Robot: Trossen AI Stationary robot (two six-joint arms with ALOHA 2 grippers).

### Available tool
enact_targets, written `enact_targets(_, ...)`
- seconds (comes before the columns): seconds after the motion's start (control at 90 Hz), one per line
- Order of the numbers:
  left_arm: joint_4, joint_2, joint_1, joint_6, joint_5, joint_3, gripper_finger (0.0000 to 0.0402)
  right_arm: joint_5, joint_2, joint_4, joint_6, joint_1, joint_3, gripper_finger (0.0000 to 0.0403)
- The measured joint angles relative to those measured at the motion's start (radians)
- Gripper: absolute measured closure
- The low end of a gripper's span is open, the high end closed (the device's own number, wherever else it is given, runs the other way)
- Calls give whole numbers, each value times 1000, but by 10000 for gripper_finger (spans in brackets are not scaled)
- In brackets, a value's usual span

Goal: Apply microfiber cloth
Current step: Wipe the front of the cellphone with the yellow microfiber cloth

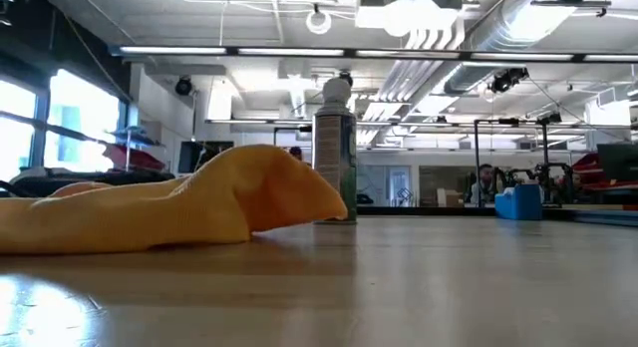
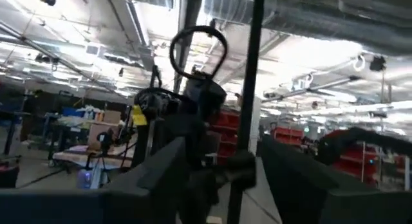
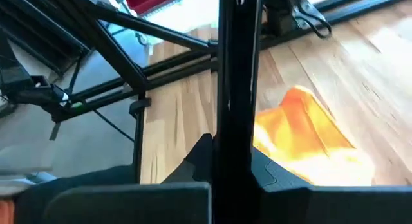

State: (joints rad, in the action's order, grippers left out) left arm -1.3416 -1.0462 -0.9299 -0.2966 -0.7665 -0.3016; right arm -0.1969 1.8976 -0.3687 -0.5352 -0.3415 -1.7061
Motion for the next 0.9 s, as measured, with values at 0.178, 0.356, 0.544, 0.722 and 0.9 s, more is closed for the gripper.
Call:
enact_targets(0.178, 266, -19, 20, 183, -75, 0, 211, -2, -41, -114, -23, -9, 0, 402)
enact_targets(0.356, 427, -97, 82, 357, -77, 0, 211, -3, -72, -346, -116, 0, 0, 402)
enact_targets(0.544, 430, -242, 165, 438, -51, 0, 204, -3, -64, -636, -279, 3, 0, 402)
enact_targets(0.722, 424, -395, 221, 475, -36, 0, 181, -9, -50, -706, -324, -1, 4, 402)
enact_targets(0.9, 417, -516, 263, 557, -5, 0, 160, -12, -33, -719, -332, -7, 4, 402)
